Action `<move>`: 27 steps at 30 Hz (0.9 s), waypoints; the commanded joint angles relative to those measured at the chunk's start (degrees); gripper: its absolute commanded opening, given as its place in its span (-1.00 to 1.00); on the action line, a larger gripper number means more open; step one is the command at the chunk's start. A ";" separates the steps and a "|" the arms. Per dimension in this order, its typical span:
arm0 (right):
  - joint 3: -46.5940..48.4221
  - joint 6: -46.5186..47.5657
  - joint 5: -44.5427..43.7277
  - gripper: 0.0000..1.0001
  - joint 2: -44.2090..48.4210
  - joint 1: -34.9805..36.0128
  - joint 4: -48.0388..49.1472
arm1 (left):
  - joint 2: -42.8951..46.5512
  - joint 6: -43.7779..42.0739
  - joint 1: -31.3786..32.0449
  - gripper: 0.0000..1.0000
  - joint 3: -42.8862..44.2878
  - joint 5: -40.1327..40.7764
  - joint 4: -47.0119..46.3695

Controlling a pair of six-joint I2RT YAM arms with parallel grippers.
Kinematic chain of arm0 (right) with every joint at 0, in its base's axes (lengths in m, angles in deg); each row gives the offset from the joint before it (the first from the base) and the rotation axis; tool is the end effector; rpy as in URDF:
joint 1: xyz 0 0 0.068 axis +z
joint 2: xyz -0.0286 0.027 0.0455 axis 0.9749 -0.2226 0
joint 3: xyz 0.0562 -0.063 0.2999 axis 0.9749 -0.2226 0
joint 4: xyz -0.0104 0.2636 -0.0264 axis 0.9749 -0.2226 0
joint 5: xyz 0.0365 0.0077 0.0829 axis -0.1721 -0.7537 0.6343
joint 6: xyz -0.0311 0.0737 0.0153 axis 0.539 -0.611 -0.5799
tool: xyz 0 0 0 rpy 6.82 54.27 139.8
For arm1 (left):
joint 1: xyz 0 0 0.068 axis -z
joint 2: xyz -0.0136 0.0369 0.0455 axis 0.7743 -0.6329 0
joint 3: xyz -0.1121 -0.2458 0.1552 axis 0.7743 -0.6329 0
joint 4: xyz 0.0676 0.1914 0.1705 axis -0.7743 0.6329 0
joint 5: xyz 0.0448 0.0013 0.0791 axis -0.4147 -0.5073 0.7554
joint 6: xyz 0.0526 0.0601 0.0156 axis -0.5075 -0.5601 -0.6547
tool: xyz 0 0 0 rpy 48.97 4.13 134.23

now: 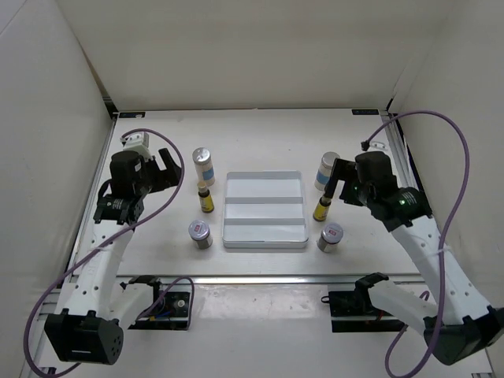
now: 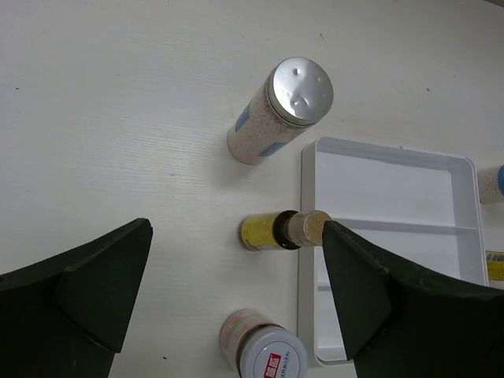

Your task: Organize the condiment bottles

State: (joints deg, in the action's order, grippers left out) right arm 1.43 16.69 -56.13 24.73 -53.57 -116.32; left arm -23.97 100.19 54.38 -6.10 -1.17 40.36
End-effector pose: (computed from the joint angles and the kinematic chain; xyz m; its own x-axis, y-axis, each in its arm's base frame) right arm 0.1906 0.0636 0.3634 -0.6137 0.2125 -0.7604 0.0810 0.9750 0.2071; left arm 0.2200 -0.0181 0.3422 -0.5029 -0.2700 -0.8211 -0.0391 0.9561 -0.2904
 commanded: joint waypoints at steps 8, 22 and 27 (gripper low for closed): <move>-5.38 -7.99 -4.79 0.99 1.25 4.89 -11.61 | -0.52 1.51 1.63 1.00 -0.08 -0.58 0.40; -9.79 -17.22 -6.20 0.99 4.16 10.52 -14.52 | 4.67 2.13 5.75 1.00 1.41 1.62 7.52; -11.54 -22.84 -6.90 0.99 3.44 10.53 -17.32 | 5.19 8.00 6.56 1.00 -2.01 3.63 6.64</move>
State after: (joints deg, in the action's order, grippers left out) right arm -8.83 -1.05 -61.22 27.88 -43.32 -130.68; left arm -19.95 103.94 60.70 -6.43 0.01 46.13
